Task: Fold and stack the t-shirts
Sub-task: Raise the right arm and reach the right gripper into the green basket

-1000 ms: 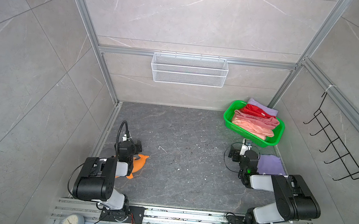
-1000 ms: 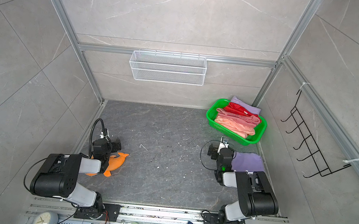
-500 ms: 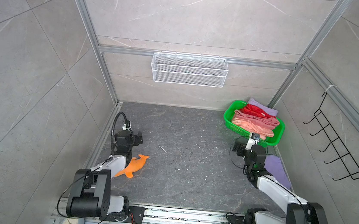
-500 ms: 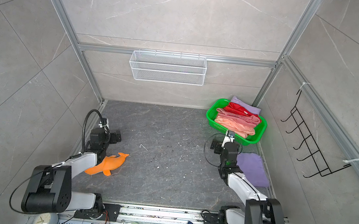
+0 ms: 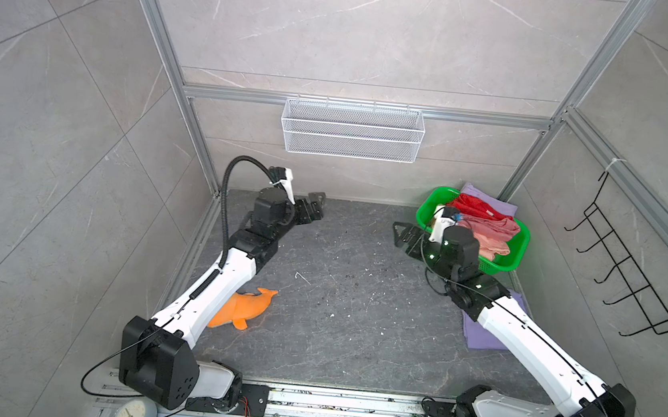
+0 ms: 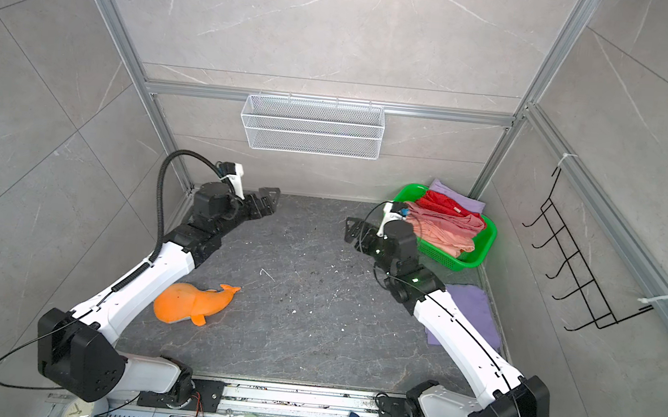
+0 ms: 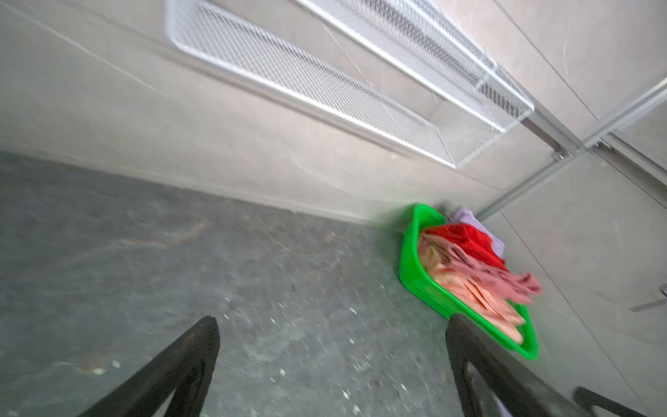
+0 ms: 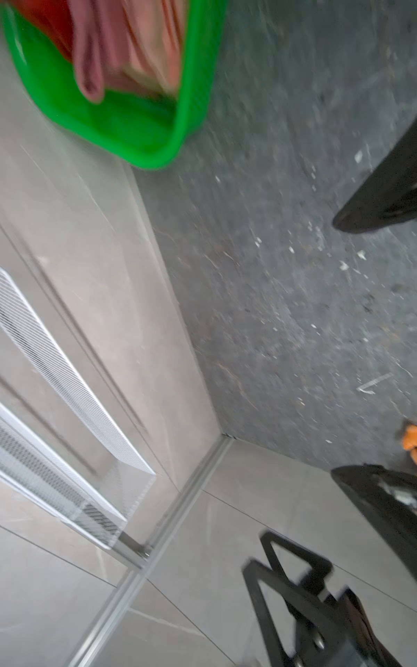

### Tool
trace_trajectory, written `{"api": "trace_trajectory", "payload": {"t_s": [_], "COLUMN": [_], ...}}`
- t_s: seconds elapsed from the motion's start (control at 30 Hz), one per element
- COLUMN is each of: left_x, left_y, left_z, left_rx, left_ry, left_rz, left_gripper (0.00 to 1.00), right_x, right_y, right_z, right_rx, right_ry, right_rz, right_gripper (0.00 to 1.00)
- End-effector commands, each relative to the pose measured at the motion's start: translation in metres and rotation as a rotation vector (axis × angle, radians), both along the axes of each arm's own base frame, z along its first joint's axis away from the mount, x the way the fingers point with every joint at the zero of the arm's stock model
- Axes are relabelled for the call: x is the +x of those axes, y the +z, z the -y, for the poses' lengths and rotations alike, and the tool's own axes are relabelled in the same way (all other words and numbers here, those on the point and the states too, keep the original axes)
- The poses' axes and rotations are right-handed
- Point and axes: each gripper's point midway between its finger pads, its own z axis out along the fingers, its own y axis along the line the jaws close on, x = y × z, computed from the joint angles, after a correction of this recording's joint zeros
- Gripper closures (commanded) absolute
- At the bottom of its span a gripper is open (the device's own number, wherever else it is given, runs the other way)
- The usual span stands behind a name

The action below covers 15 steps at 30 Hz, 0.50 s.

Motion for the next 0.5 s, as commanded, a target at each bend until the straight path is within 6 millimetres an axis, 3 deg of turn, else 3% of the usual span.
{"api": "trace_trajectory", "payload": {"t_s": [0.0,0.07,0.17,0.27,0.47], "left_x": [-0.008,-0.007,-0.004,0.000,0.034], "left_y": [-0.004,0.001,-0.003,0.004,-0.007], "left_z": [0.024,0.032,0.033,0.042,0.038], "left_rx": [-0.073,-0.131,-0.143,-0.138,0.031], "left_ry": [-0.036,-0.069,-0.075,-0.131,-0.104], "left_rz": [-0.068,-0.025,-0.046,-0.016,-0.041], "left_gripper": [0.00,0.00,0.00,0.00,0.03], "right_x": [0.001,0.006,0.009,0.029,0.098], "right_y": [0.009,0.016,-0.009,-0.020,-0.028], "right_z": [-0.006,-0.003,0.024,0.045,0.140], "right_rx": [-0.005,0.027,-0.059,-0.123,-0.104], "right_ry": [-0.073,-0.118,-0.283,-0.335,-0.556], "right_rz": [-0.040,-0.031,-0.187,-0.226,-0.173], "right_gripper": [0.00,0.00,0.00,0.01,0.07]}}
